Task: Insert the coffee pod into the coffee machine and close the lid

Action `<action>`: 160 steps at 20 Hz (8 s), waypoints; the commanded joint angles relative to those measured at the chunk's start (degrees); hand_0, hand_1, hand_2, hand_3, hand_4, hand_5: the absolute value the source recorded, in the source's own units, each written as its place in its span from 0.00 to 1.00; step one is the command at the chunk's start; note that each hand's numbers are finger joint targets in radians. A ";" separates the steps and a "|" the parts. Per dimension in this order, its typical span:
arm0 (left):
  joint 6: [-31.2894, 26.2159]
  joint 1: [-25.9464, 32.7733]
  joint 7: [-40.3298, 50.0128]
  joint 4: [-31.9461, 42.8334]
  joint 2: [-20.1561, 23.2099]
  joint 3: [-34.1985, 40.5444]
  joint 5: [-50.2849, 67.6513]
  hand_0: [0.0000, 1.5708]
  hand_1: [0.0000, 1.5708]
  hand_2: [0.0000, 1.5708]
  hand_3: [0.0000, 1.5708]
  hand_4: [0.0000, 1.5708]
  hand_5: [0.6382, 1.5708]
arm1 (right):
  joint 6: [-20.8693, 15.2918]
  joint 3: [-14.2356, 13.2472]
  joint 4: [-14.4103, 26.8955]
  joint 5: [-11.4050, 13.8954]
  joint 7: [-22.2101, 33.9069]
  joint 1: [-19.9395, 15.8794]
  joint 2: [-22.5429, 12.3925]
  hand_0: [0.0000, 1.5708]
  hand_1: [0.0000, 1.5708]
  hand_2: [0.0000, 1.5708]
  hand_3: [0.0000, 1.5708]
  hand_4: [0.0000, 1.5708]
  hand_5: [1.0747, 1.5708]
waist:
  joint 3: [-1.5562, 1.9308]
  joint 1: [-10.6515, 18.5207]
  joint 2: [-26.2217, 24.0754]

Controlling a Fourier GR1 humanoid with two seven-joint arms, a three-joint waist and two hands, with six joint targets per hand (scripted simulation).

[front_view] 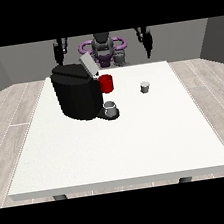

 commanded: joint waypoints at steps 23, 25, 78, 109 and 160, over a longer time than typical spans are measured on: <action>-10.69 -21.74 -6.74 25.77 22.09 3.08 -19.00 0.00 0.00 0.00 0.00 0.00 1.00 | -8.68 3.47 -2.10 10.78 2.19 -9.18 3.14 0.00 0.00 0.00 0.00 0.00 1.00 | 0.21 -11.18 12.56; -13.37 -23.35 -7.95 27.72 23.23 2.33 -19.85 0.00 0.00 0.00 0.00 0.00 1.00 | -10.31 2.78 0.07 12.15 2.19 -10.16 3.32 0.00 0.00 0.00 0.00 0.00 1.00 | 0.22 -9.76 12.79; -20.52 -49.61 -10.49 44.14 13.09 -2.55 -42.16 0.91 0.91 0.89 0.85 0.35 1.00 | -12.93 -2.71 28.89 11.72 -5.22 -16.02 1.16 0.00 0.00 0.00 0.00 0.00 1.00 | 0.27 -4.84 5.26; -23.38 -70.39 -5.16 51.01 21.53 9.10 -40.19 0.80 0.80 0.83 0.79 0.31 1.00 | -12.55 0.12 14.15 12.52 0.62 -23.33 3.25 0.00 0.00 0.00 0.00 0.00 1.00 | 0.24 -18.54 16.22; -16.48 -73.96 -10.32 55.85 22.07 6.80 -47.38 0.71 0.71 0.72 0.62 0.00 1.00 | -10.93 -2.73 15.14 10.95 2.62 -27.60 0.52 0.00 0.00 0.00 0.00 0.00 1.00 | 0.24 -20.17 19.68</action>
